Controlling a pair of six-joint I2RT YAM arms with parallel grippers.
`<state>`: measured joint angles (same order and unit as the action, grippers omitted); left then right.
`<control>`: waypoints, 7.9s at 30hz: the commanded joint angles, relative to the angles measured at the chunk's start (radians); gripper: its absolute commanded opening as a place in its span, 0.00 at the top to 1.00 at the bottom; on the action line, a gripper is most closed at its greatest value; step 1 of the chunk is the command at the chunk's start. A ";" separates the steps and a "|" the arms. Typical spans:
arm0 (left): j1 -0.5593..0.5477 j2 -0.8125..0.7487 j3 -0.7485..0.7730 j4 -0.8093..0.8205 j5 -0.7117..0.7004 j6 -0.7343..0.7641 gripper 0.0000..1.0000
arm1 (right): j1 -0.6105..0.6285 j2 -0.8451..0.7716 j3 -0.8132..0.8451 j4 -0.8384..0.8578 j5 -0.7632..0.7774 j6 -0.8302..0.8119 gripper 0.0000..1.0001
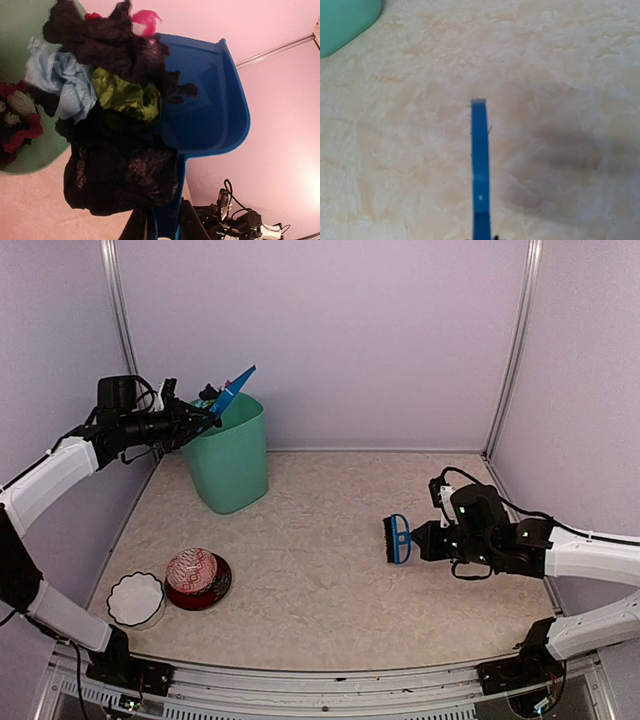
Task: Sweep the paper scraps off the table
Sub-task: Dump the paper scraps in the dustpan into the trash bin, then place the dustpan at the center of the board, then put down the broom at the center of the board, then reset both arms
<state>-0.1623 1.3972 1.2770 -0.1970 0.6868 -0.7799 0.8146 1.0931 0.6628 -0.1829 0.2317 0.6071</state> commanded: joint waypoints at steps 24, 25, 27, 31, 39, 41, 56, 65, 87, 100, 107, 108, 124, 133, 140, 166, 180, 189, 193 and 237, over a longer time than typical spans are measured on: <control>0.057 0.202 -0.334 1.379 0.153 -1.219 1.00 | -0.009 -0.017 -0.035 0.057 -0.020 0.042 1.00; 0.054 0.193 -0.333 1.360 0.150 -1.209 1.00 | -0.009 -0.016 -0.034 0.058 -0.020 0.042 1.00; 0.059 0.167 -0.335 1.322 0.140 -1.185 1.00 | -0.009 -0.018 -0.034 0.057 -0.019 0.042 1.00; 0.073 0.106 -0.325 1.215 0.143 -1.103 1.00 | -0.009 -0.031 -0.038 0.054 -0.021 0.046 1.00; 0.091 -0.070 -0.262 0.760 0.119 -0.735 1.00 | -0.009 -0.060 -0.051 0.047 -0.011 0.046 1.00; 0.085 -0.108 -0.226 0.637 0.114 -0.619 1.00 | -0.009 -0.062 -0.046 0.041 -0.005 0.041 1.00; -0.321 -0.314 -0.125 -0.101 -0.330 0.083 1.00 | -0.017 -0.014 0.000 0.036 0.008 -0.011 1.00; -0.672 -0.272 -0.206 -0.172 -0.703 0.182 1.00 | -0.033 -0.054 -0.007 -0.003 0.090 -0.017 1.00; -1.051 0.150 -0.129 -0.228 -1.057 0.184 1.00 | -0.103 -0.254 -0.103 -0.088 0.169 0.074 1.00; -1.091 0.365 -0.067 -0.181 -1.031 0.185 1.00 | -0.184 -0.306 -0.164 -0.055 0.071 0.143 1.00; -1.090 0.460 -0.013 -0.187 -1.008 0.195 1.00 | -0.219 -0.320 -0.199 -0.004 -0.012 0.178 1.00; -1.090 0.474 -0.002 -0.192 -1.006 0.195 1.00 | -0.223 -0.320 -0.201 0.003 -0.024 0.182 1.00; -1.029 0.638 0.111 -0.162 -0.943 0.215 0.78 | -0.240 -0.315 -0.249 0.153 -0.139 0.285 1.00; -0.991 0.608 0.091 -0.121 -0.909 0.225 0.43 | -0.254 -0.271 -0.262 0.226 -0.154 0.347 1.00; -0.983 0.497 0.064 -0.119 -0.947 0.235 0.15 | -0.277 -0.195 -0.277 0.353 -0.220 0.406 1.00; -0.661 -0.127 -0.085 -0.359 -1.125 0.293 0.01 | -0.349 0.465 -0.145 0.817 -0.396 0.486 0.98; -0.416 -0.299 -0.172 -0.329 -1.032 0.329 0.01 | -0.435 0.478 -0.184 0.727 -0.417 0.416 0.59; -0.333 -0.330 -0.184 -0.315 -1.014 0.340 0.01 | -0.477 0.289 -0.195 0.450 -0.261 0.256 0.28; -0.295 -0.340 -0.188 -0.319 -1.004 0.353 0.01 | -0.479 0.159 -0.174 0.274 -0.106 0.186 0.12; 0.080 -0.466 -0.664 0.122 -0.987 0.618 0.01 | -0.729 0.442 -0.374 1.376 -0.070 -0.695 0.00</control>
<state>-0.0902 0.9142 0.6327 -0.1947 -0.4362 -0.2180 0.1352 1.4872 0.3073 1.0519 0.2417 -0.1364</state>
